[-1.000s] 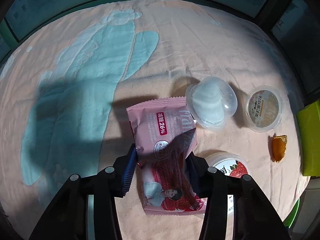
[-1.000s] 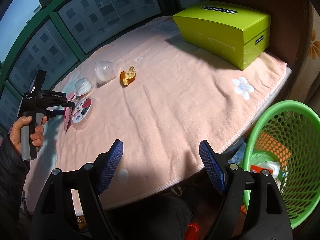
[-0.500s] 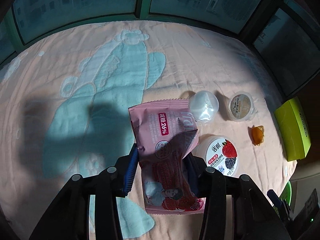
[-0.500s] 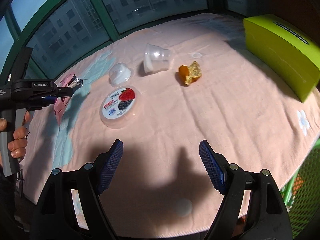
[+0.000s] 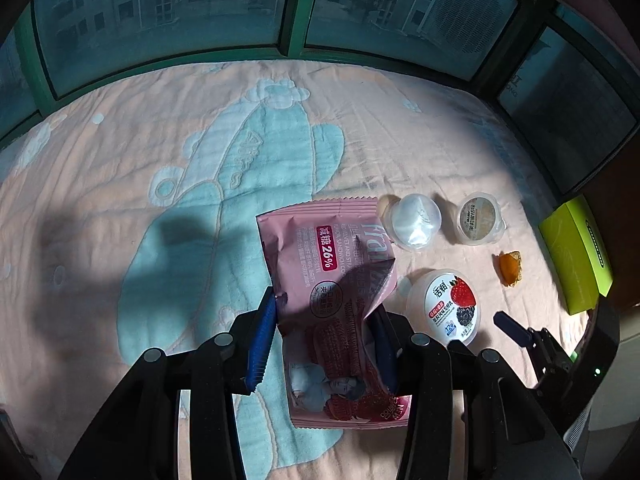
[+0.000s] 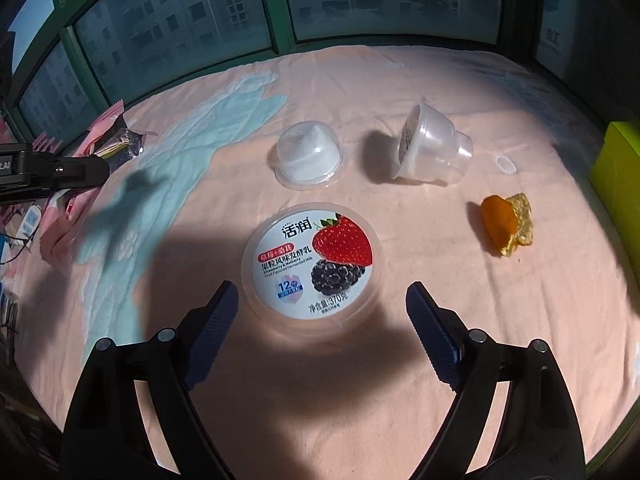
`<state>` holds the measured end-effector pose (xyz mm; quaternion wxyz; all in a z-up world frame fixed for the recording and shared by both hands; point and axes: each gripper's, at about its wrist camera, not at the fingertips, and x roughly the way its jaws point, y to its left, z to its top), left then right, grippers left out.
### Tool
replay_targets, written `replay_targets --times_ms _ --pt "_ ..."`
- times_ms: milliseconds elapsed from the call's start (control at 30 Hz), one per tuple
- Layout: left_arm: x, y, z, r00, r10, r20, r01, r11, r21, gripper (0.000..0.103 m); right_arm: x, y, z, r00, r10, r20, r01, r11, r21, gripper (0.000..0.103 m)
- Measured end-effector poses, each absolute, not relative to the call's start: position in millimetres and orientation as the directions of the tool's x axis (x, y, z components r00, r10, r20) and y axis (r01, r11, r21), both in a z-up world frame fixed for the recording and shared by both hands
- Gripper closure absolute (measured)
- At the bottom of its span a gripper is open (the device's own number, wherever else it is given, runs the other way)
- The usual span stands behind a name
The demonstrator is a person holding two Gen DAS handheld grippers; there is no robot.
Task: Collect trash
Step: 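Grasp the pink wrapper with the left gripper while the right grasps the yogurt cup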
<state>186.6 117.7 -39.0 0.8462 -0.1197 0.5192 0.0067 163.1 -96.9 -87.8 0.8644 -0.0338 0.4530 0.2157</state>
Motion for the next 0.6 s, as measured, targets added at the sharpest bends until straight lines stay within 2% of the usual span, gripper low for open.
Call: replay_targets --times_ms 233,600 --pt "187 122 -42 0.456 -0.115 -0.883 -0.139 0.970 -0.197 0.060 180 -77 -99 0.501 0.295 -0.814 -0.425 0.903 0.065 0.012" --pt "188 124 -49 0.442 -0.114 -0.890 -0.136 0.972 -0.192 0.060 188 -69 -110 0.499 0.266 -0.824 -0.426 0.904 0.034 0.012"
